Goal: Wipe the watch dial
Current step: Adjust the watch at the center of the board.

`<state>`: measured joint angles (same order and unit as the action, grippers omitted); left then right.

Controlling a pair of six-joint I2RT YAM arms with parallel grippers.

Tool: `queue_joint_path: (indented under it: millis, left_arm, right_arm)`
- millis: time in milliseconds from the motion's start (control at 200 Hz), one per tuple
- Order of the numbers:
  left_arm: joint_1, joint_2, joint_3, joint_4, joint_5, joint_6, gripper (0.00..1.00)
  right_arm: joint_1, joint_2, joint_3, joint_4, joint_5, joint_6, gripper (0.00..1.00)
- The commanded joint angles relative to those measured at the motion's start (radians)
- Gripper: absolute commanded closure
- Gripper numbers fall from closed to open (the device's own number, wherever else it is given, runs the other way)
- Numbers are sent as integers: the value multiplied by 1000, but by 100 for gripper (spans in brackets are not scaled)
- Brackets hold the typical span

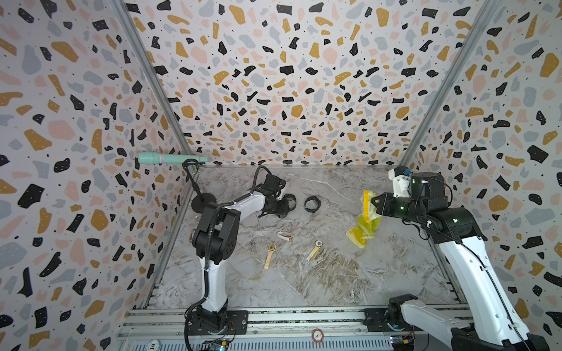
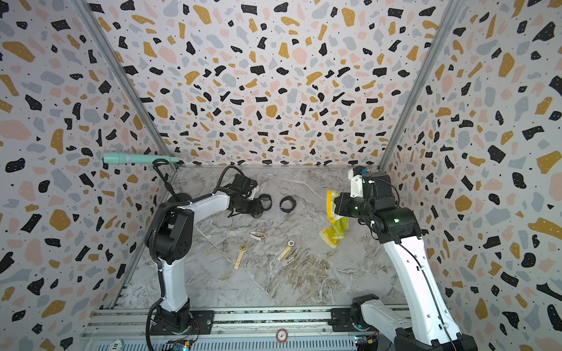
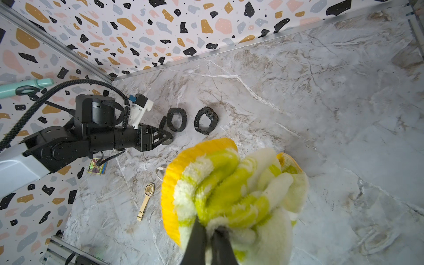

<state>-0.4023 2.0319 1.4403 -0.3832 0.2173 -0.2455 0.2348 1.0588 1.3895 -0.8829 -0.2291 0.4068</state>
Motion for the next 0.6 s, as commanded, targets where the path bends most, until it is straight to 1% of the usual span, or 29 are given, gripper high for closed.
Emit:
queue_joint_path:
  millis: [0, 225, 431, 596]
  left_arm:
    - [-3, 3, 44, -11, -29, -23, 50]
    - [-21, 60, 111, -98, -55, -9, 50]
    - [-35, 117, 154, -145, -78, -41, 52]
    - [-45, 141, 192, -195, -124, -47, 52]
  right_arm:
    - [-3, -7, 31, -5, 15, 2, 100]
    - [-3, -10, 30, -13, 23, -1, 100]
    - [-3, -15, 19, -13, 30, 0, 100]
    - [-6, -25, 6, -14, 41, 2, 100]
